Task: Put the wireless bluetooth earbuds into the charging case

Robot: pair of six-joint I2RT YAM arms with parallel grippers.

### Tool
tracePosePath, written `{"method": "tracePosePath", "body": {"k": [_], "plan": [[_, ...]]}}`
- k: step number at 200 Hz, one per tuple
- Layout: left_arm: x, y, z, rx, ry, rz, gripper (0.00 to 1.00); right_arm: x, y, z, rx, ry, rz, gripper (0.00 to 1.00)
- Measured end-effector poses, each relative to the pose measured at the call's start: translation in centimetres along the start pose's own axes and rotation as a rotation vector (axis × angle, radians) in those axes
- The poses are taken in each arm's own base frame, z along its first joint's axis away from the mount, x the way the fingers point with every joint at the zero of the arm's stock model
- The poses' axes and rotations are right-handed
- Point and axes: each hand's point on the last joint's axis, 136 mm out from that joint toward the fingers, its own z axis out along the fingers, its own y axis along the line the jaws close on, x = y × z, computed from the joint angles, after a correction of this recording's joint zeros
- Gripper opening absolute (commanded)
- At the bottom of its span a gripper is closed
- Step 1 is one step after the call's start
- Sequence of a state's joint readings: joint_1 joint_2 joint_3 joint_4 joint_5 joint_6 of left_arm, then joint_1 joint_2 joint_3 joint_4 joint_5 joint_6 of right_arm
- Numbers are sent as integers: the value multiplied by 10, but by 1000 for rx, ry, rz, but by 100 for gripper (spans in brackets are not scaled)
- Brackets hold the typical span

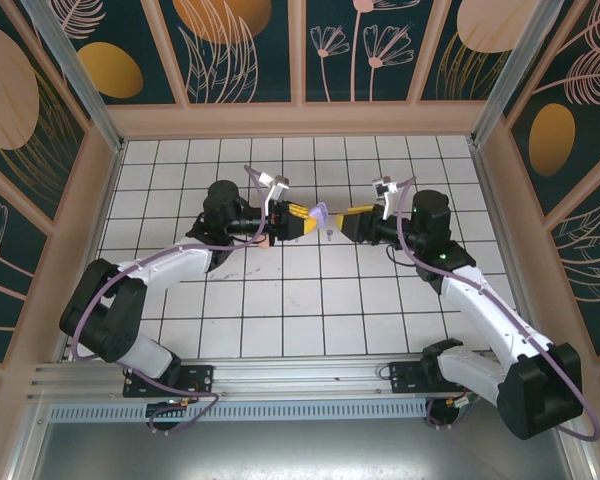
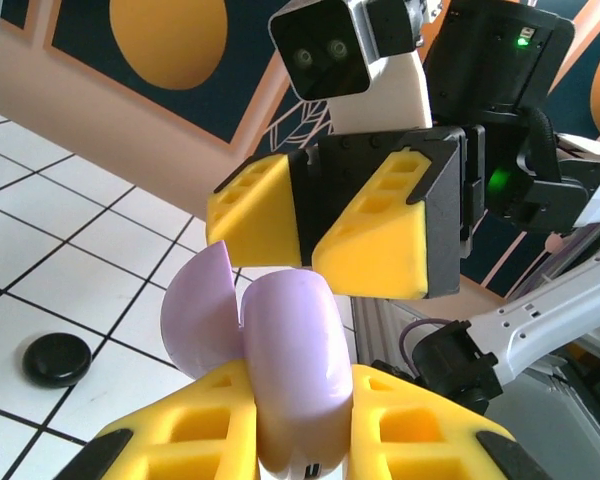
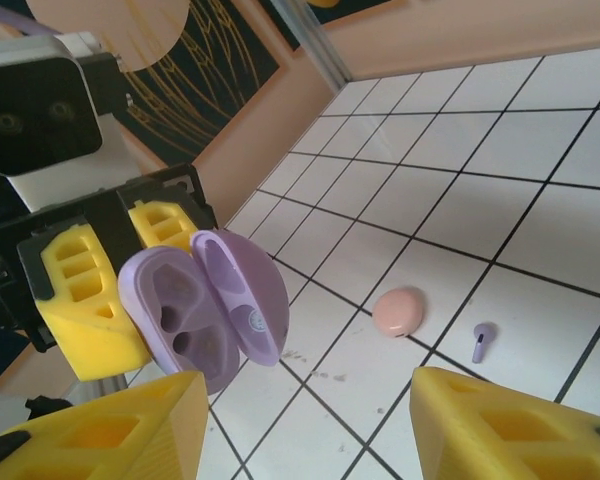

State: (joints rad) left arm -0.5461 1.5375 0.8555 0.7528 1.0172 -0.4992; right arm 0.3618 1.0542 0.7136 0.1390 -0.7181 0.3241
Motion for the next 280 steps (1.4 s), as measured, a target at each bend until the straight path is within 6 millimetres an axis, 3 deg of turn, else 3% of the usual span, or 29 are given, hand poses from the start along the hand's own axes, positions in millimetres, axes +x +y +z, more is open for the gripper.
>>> {"method": "tracePosePath", "body": {"k": [114, 164, 207, 280], "plan": [[2, -2, 1, 21, 10, -10, 0, 2, 4, 25, -45, 56, 10, 43], [2, -3, 1, 21, 8, -18, 0, 3, 2, 28, -45, 62, 14, 34], [0, -1, 0, 17, 2, -19, 0, 1, 4, 33, -54, 65, 11, 32], [-5, 1, -2, 5, -14, -20, 0, -1, 9, 40, -70, 72, -7, 1]]}}
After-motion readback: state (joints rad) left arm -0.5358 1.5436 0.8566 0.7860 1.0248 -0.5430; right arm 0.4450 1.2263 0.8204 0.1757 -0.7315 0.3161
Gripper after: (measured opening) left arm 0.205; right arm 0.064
